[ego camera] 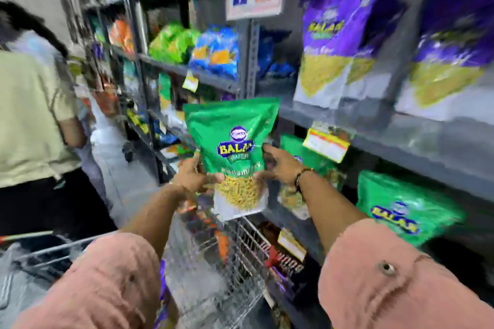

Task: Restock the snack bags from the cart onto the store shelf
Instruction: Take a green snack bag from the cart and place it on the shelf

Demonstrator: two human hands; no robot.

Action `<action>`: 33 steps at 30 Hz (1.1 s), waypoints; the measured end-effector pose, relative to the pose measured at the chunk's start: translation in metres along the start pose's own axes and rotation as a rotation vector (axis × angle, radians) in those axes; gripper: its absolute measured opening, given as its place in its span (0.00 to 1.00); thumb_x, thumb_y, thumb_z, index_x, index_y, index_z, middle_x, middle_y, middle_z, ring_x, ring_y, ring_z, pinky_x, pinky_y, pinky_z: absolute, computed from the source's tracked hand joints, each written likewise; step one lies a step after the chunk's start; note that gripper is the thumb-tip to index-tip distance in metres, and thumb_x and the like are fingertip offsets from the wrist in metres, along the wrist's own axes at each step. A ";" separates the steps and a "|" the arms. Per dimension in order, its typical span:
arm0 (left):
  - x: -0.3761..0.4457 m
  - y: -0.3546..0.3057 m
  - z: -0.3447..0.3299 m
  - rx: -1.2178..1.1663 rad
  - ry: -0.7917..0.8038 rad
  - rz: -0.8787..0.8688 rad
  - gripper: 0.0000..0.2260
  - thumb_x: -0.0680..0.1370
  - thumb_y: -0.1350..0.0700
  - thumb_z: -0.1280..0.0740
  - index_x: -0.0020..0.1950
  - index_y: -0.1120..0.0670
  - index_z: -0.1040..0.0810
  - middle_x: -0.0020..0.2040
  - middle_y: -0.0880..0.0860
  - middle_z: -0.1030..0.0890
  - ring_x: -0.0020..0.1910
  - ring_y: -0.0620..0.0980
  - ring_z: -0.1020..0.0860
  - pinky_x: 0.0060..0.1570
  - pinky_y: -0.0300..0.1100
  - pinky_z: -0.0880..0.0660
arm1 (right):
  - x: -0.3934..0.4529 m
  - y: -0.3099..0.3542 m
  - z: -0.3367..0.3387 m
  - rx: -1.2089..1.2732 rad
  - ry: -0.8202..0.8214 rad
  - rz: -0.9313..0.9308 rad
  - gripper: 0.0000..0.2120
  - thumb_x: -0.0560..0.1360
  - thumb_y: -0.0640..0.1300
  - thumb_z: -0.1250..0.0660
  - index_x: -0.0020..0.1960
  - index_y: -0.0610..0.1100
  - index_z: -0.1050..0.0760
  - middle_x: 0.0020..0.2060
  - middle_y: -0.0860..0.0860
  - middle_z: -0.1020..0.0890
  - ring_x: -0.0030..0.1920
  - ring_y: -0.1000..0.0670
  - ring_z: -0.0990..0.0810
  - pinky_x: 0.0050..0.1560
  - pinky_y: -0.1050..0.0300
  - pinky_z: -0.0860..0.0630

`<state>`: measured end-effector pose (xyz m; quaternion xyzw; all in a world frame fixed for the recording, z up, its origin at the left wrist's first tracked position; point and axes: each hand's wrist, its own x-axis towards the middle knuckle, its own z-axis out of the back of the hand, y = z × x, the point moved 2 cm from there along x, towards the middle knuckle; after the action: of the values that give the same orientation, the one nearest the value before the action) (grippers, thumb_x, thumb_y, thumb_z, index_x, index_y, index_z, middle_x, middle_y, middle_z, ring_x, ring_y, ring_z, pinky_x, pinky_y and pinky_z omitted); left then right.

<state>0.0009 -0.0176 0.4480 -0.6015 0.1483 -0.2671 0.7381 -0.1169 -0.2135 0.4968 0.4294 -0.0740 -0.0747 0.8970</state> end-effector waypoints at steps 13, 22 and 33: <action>0.000 -0.249 -0.192 -0.230 0.208 -0.480 0.08 0.74 0.63 0.33 0.47 0.52 0.26 0.27 0.41 0.17 0.28 0.39 0.21 0.30 0.35 0.22 | -0.167 0.047 0.245 0.111 -0.541 0.151 0.29 0.68 0.32 0.28 0.66 0.39 0.34 0.61 0.39 0.22 0.54 0.49 0.23 0.41 0.67 0.22; -0.040 -0.299 -0.420 -0.392 0.471 -0.547 0.12 0.74 0.64 0.34 0.58 0.63 0.26 0.43 0.51 0.17 0.32 0.35 0.20 0.38 0.30 0.22 | -0.337 -0.029 0.350 -0.037 -0.908 -0.111 0.30 0.71 0.38 0.29 0.69 0.38 0.37 0.65 0.38 0.25 0.54 0.48 0.24 0.44 0.65 0.24; -0.097 -0.305 -0.532 -0.196 0.894 -0.603 0.28 0.62 0.52 0.22 0.58 0.46 0.31 0.59 0.55 0.21 0.58 0.52 0.23 0.61 0.48 0.27 | -0.454 -0.063 0.370 -0.172 -1.140 -0.331 0.36 0.64 0.58 0.26 0.67 0.46 0.32 0.63 0.48 0.23 0.61 0.49 0.24 0.65 0.51 0.29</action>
<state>-0.4315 -0.4326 0.6093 -0.5112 0.2926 -0.6815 0.4344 -0.6382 -0.4442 0.6457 0.2533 -0.4693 -0.4376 0.7240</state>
